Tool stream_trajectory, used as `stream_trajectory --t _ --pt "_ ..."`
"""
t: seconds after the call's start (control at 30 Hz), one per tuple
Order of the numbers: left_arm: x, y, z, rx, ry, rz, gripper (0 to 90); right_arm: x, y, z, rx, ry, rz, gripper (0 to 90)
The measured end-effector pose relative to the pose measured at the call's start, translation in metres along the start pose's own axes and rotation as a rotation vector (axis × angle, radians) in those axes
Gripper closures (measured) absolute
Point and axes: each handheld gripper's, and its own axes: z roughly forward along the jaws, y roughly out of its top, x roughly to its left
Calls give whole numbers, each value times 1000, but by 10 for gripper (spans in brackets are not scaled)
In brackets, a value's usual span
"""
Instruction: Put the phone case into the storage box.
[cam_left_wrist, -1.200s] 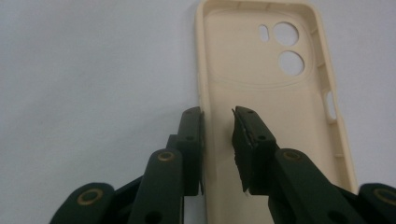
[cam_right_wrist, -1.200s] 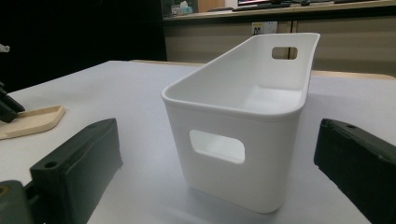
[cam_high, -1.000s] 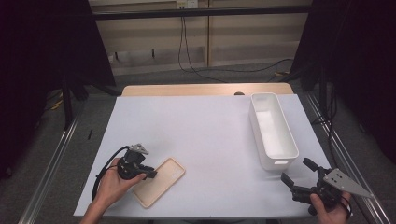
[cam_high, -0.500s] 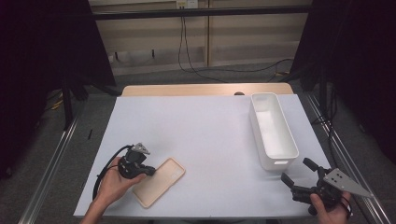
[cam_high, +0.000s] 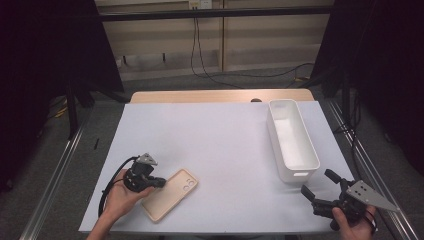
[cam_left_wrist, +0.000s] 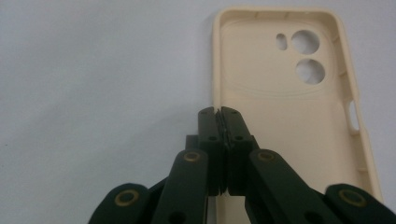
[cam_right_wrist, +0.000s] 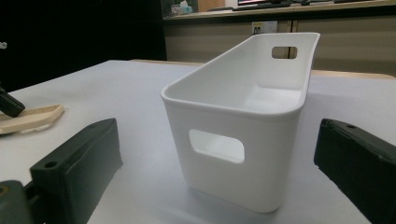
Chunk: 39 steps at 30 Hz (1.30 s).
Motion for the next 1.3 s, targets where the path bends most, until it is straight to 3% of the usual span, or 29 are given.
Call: stream_trajectory --t 0.27,0.47,0.63,0.83,1.03,1.3 --pt "-1 -2 -4 -85 28 -20 885 0 0 0 0 0 0 4" --pt "-2 -1 -8 -146 26 -29 884 0 0 0 -1 -1 0 4" --pt "-4 0 -12 -210 68 -28 885 0 0 0 0 -1 1 4" --pt "-6 4 -15 -269 75 -51 885 1 0 0 -1 -1 5 4" --pt "-16 10 -13 -314 98 -6 885 1 0 0 -2 1 3 4" --pt "-30 19 -8 -351 117 13 885 3 1 1 -4 -12 11 4"
